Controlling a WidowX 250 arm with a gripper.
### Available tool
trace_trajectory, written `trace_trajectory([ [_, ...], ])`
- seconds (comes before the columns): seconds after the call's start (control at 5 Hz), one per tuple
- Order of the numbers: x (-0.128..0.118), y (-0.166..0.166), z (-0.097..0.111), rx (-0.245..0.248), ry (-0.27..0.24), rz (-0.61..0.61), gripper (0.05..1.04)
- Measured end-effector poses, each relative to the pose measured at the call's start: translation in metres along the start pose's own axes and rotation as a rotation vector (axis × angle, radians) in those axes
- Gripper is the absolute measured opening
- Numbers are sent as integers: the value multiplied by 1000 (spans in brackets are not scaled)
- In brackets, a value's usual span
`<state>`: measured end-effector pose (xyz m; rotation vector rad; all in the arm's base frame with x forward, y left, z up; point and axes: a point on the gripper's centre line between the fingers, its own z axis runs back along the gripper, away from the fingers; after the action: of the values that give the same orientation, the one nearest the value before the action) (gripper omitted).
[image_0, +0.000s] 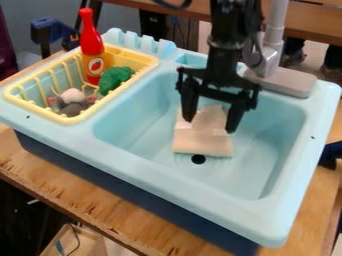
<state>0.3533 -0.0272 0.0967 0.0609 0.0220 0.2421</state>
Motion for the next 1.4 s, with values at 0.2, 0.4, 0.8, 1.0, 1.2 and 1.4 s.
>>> trace_trajectory([
  [0.2, 7, 0, -10, 6, 6, 11, 1000],
  [0.4, 9, 2, -11, 21, 2, 13, 1000],
  [0.8, -8, 14, -16, 89, 55, 26, 1001],
  [1.0, -35, 25, -21, 117, 120, 12, 1000],
  [1.2, -55, 31, -22, 127, 154, 8, 1000],
  [1.4, -62, 34, -22, 130, 168, 7, 1000],
])
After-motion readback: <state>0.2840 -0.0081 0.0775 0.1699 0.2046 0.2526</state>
